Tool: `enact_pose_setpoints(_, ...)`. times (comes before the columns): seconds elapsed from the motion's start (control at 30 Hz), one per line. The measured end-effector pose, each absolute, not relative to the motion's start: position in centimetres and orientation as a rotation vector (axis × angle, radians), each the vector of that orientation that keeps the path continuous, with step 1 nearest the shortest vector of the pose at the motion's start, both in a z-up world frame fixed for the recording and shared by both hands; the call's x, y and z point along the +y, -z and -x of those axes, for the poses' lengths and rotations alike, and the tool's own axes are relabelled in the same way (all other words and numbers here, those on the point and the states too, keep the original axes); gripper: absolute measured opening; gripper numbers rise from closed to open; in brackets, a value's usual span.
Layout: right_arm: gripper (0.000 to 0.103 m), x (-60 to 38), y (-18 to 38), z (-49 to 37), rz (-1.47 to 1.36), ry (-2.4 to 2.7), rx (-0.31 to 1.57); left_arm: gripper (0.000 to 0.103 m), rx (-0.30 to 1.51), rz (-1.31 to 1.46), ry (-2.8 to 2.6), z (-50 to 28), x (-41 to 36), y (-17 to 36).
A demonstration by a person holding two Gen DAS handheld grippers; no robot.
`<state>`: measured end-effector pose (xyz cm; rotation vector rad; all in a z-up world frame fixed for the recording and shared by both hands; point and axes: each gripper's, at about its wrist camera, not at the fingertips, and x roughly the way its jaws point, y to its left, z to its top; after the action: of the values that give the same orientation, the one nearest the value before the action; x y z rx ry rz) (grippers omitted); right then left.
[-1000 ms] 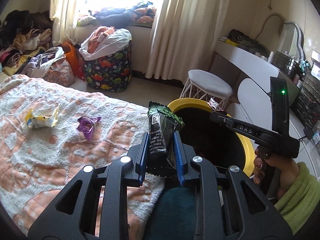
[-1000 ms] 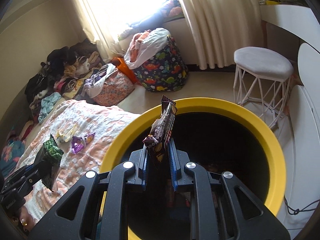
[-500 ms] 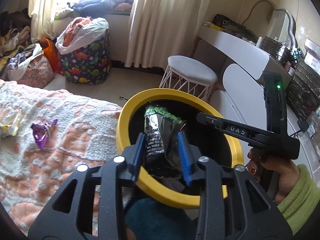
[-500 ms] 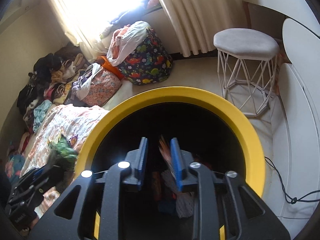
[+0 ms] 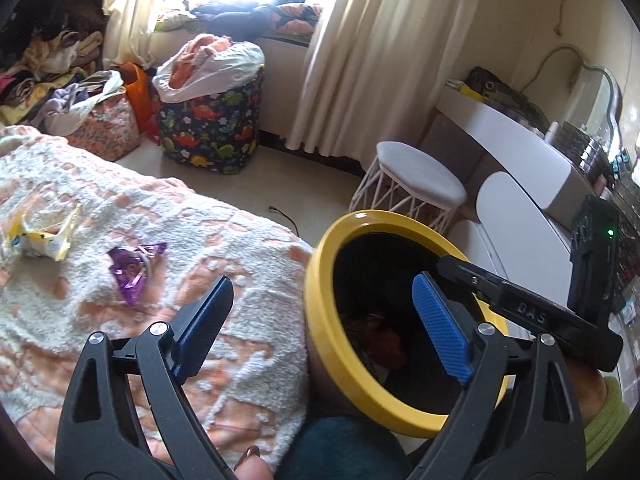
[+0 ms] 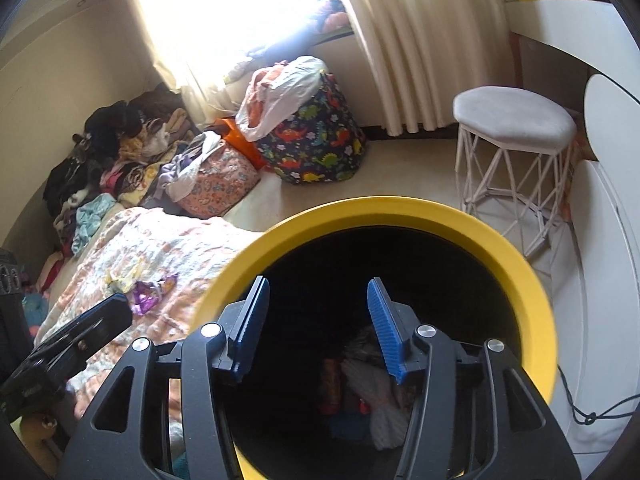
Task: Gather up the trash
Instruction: 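Move both tools back over the bed toward the yellow and purple wrappers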
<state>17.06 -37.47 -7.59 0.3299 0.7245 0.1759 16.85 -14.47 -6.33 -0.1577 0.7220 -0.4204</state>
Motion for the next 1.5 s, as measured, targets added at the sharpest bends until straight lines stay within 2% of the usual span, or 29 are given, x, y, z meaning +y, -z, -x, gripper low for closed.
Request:
enact_pose_setpoints(0.57,0.06,-31.0,5.2,-16.5,-0.257,-0.305,0.667,0.083,0.685,0.241,0.264,-15.8,-6.9,5.5)
enact_pose_setpoints(0.63,0.062,-30.3,5.1,-16.4,-0.248,-0.316,0.666,0.085,0.684,0.254,0.248,-15.7,-6.1,5.4)
enact_pose_setpoints(0.67,0.062,-30.0,5.1,-16.4,-0.245,-0.321,0.665,0.093,0.683,0.261,0.235,-15.6,-5.6,5.4)
enact_pose_setpoints(0.9,0.07,-27.3,4.9,-16.0,-0.211,-0.36,0.659,0.092,0.676,0.293,0.162,-15.3,-2.7,5.5)
enact_pose_setpoints(1.17,0.074,-24.1,5.0,-15.8,-0.171,-0.411,0.667,0.092,0.666,0.325,0.054,-15.0,1.5,5.8)
enact_pose_setpoints(1.5,0.074,-18.9,6.0,-17.2,-0.091,-0.446,0.689,0.092,0.67,0.4,-0.05,-15.0,6.5,6.9)
